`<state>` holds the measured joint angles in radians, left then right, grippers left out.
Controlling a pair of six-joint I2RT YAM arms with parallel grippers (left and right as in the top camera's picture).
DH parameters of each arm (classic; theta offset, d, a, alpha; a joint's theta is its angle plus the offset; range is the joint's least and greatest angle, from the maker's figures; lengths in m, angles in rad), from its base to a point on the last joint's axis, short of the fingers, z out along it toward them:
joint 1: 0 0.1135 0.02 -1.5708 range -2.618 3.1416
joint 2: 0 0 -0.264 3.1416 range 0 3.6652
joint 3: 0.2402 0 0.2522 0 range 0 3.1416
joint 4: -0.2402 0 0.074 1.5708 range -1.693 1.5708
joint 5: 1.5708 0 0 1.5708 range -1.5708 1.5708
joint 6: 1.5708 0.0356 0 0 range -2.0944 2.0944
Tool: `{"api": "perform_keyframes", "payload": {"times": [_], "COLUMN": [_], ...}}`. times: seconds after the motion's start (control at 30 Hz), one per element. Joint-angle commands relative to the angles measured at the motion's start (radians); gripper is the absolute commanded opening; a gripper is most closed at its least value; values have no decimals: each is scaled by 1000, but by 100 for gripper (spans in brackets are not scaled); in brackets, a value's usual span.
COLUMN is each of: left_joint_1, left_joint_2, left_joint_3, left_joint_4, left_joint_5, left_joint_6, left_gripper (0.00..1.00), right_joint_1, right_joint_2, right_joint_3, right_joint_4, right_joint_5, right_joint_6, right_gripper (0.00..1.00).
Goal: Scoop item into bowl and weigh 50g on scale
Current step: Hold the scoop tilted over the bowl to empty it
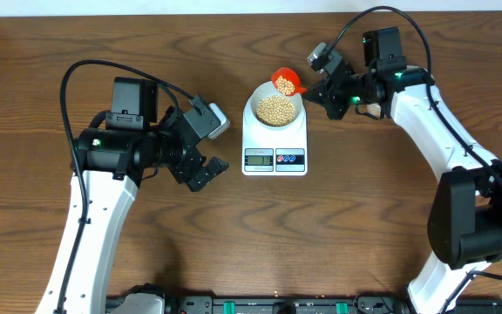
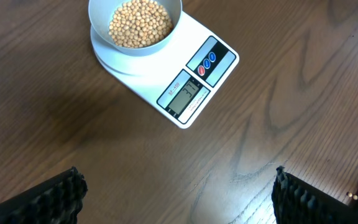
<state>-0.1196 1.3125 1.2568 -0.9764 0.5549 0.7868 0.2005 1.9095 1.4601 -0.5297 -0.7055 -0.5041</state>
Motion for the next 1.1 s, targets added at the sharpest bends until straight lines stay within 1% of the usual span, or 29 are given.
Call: {"api": "perform_keyframes", "payload": {"times": [0.0, 0.83, 0.97, 1.07], "left_joint_1": [3, 3, 3, 3], "left_joint_2": [-13, -13, -13, -13], "left_joint_3": [11, 11, 11, 11], "left_joint_4": [-3, -3, -3, -3], "left_joint_5": [10, 10, 10, 10], "left_joint_6": [13, 13, 13, 13], "left_gripper": [98, 98, 98, 98], "right_joint_1": [18, 23, 24, 31], "right_joint_2": [-44, -60, -73, -70], "right_joint_3": [-4, -3, -3, -5], "right_joint_4": [-2, -15, -8, -27], "right_joint_5": [14, 12, -67, 9], "right_joint_6": [-14, -16, -2, -2], "right_gripper": [1, 1, 1, 1]}}
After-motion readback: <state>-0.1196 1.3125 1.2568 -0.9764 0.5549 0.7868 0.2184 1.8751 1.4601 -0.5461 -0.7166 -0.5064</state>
